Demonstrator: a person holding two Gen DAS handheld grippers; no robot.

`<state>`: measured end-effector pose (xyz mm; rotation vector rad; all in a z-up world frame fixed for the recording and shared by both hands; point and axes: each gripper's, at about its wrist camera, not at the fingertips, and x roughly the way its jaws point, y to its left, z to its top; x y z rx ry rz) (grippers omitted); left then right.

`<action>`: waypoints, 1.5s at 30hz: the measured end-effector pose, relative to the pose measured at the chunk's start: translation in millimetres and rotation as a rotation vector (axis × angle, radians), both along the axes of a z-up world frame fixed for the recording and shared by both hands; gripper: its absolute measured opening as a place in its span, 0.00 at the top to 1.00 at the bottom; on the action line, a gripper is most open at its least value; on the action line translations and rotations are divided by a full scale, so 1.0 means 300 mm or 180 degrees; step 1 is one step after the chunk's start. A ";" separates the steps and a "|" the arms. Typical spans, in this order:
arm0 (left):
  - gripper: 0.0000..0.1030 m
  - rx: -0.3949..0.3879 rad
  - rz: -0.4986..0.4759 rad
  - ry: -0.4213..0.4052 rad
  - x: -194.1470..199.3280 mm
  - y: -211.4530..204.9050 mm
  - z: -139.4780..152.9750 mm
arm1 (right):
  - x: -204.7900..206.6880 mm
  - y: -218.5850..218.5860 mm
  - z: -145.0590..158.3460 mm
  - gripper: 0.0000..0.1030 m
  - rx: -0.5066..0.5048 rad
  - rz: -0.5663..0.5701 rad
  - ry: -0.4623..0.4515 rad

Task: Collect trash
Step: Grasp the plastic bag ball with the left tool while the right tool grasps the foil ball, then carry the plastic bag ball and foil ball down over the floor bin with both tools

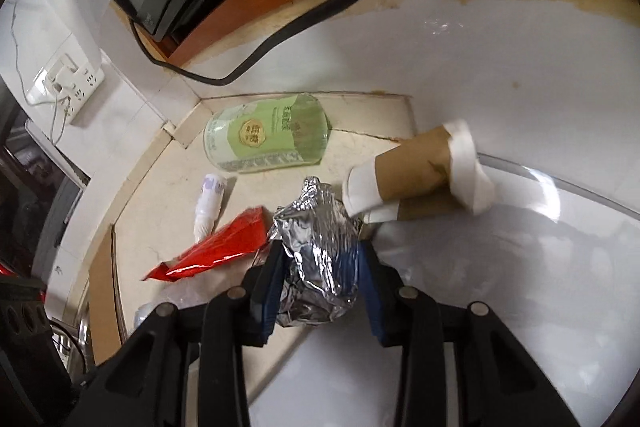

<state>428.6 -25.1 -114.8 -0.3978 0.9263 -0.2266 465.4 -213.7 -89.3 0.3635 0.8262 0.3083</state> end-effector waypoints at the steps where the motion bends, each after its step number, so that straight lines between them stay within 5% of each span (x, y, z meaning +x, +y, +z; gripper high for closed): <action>1: 0.60 -0.0016 -0.0026 0.0003 -0.030 0.011 0.013 | -0.023 -0.003 0.009 0.65 -0.0047 -0.0021 -0.0021; 12: 0.60 -0.0139 -0.0234 -0.0225 -0.376 0.040 0.178 | -0.432 -0.032 0.146 0.65 -0.0044 0.0051 -0.0355; 24: 0.60 0.0223 -0.0235 -0.0589 -0.870 0.060 0.223 | -0.961 0.011 0.151 0.65 0.0068 0.0223 -0.0653; 34: 0.60 0.0359 -0.0253 -0.0664 -1.149 0.081 0.080 | -1.283 0.143 0.069 0.65 -0.0252 0.0711 -0.0892; 45: 0.59 0.0523 -0.0192 -0.0446 -1.242 0.147 -0.193 | -1.356 0.237 -0.252 0.65 -0.0732 0.1069 -0.0525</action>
